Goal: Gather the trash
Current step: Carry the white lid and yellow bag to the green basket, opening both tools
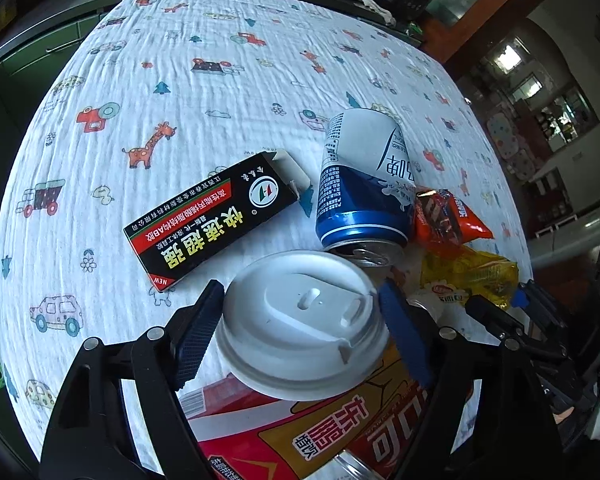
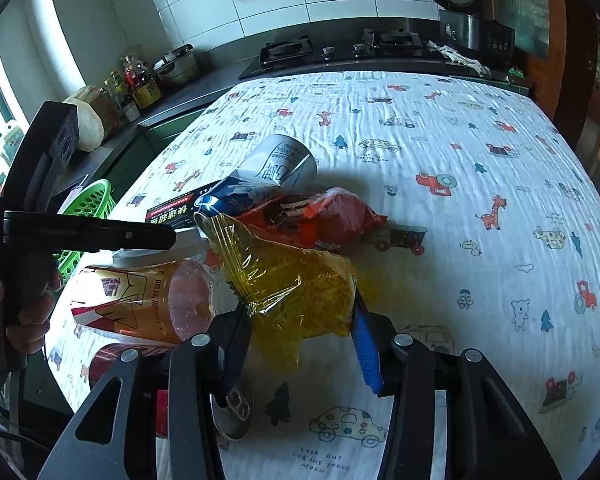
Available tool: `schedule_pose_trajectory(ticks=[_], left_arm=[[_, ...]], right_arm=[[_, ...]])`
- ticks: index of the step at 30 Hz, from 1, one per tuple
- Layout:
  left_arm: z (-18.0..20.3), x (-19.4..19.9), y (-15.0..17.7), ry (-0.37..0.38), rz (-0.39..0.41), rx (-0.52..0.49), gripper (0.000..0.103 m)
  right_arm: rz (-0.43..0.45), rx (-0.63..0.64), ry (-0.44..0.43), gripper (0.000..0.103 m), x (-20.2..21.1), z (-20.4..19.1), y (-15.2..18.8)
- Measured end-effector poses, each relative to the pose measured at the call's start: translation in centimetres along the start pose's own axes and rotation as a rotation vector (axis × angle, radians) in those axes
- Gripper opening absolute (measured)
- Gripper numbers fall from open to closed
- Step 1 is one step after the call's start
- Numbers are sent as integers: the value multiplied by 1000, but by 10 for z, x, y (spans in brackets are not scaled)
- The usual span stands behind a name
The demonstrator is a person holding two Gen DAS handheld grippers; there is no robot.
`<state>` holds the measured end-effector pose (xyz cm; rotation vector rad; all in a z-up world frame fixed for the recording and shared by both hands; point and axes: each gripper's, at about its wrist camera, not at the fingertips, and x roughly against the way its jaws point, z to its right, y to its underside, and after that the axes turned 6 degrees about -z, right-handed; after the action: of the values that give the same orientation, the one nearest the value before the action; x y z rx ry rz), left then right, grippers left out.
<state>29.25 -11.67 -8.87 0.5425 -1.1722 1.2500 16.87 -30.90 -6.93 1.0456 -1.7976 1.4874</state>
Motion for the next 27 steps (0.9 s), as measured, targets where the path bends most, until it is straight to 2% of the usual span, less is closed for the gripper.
schedule_pose_trajectory(ticks=[8, 13, 16, 21, 27], left_arm=[[4, 24, 10, 5, 73, -22, 78], [-5, 63, 19, 11, 169, 0, 78], [-19, 92, 25, -10, 240, 32, 78], [-68, 139, 35, -97, 339, 131, 78], [-155, 172, 52, -226, 378, 292, 78]], right_arm=[[47, 23, -15, 43, 21, -13, -3], [98, 68, -34, 43, 41, -31, -12], [125, 104, -54, 43, 49, -46, -21], [143, 173, -110, 43, 52, -83, -39], [141, 276, -176, 43, 37, -144, -64]])
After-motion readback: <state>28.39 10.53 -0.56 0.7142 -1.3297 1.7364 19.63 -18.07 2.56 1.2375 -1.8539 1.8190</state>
